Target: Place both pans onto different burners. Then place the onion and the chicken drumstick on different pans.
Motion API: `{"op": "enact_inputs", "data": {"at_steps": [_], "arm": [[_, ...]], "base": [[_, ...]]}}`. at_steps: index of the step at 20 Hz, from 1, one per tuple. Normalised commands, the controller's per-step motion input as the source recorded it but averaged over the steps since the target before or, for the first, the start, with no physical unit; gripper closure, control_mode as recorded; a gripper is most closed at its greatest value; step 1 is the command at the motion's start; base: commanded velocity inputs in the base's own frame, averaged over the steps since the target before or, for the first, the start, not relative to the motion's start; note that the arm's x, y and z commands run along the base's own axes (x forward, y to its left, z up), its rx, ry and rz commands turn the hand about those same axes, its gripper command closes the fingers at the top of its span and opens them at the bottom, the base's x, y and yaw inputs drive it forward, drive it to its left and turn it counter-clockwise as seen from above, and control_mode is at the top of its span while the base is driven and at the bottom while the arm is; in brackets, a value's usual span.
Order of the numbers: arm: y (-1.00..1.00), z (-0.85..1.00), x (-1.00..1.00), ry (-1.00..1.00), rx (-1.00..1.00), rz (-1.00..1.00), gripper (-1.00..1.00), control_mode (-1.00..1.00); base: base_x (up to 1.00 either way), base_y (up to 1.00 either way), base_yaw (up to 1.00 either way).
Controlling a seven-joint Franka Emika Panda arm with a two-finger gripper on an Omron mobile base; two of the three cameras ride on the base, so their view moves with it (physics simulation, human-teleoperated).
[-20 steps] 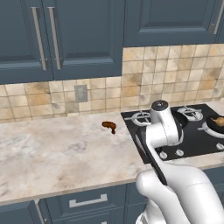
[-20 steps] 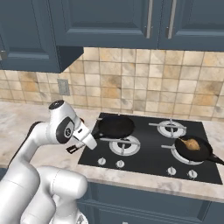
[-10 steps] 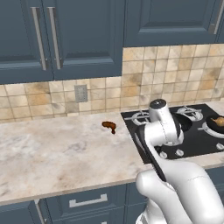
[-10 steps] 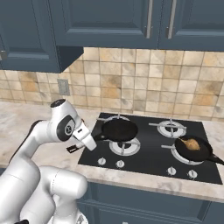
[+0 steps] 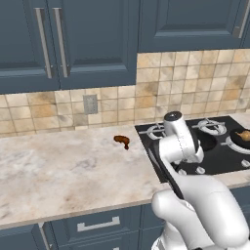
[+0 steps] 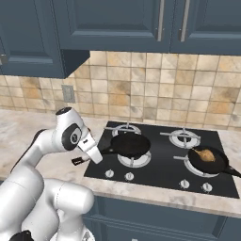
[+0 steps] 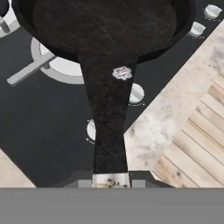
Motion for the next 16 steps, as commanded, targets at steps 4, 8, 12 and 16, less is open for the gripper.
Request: {"op": "enact_inputs", "data": {"at_steps": [4,8,12,16], "arm": [[0.0,-0.11,0.0,0.04,0.0,-0.02,1.0,-1.0],[0.0,-0.11,0.0,0.04,0.0,0.0,1.0,-1.0],[0.01,-0.09,0.0,0.03,0.0,0.0,1.0,-1.0],[0.0,-0.16,0.0,0.02,0.0,0.0,1.0,-1.0]], "base": [[0.0,0.0,0.0],[0.0,0.0,0.0],[0.0,0.0,0.0],[0.0,0.0,0.0]]}}
